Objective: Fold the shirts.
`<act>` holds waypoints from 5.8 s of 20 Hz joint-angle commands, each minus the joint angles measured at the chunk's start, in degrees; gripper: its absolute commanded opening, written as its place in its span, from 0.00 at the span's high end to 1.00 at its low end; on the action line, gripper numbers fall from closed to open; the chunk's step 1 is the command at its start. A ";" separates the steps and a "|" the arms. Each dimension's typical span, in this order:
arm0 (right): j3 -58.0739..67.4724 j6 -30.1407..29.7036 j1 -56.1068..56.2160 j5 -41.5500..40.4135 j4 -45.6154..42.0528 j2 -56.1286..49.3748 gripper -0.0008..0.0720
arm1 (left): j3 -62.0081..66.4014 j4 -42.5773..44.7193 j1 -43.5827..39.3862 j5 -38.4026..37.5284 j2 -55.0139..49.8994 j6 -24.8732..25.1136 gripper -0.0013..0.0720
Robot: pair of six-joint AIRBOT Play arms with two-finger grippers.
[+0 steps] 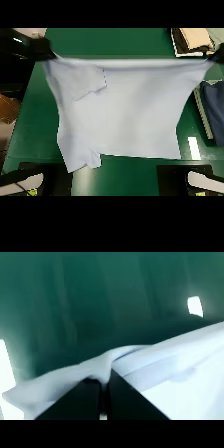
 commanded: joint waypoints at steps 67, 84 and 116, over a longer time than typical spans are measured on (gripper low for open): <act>-56.50 -3.13 -8.46 -2.23 -2.05 14.23 0.21 | -70.86 -3.61 0.00 9.31 37.42 -11.47 0.95; -69.40 -5.44 -7.48 -3.17 -0.55 22.62 0.97 | -67.89 3.17 0.00 -4.85 46.99 -13.18 0.95; -14.25 -10.49 -5.16 -2.27 13.88 -16.81 0.31 | -38.95 5.09 0.00 21.46 5.51 -0.96 0.14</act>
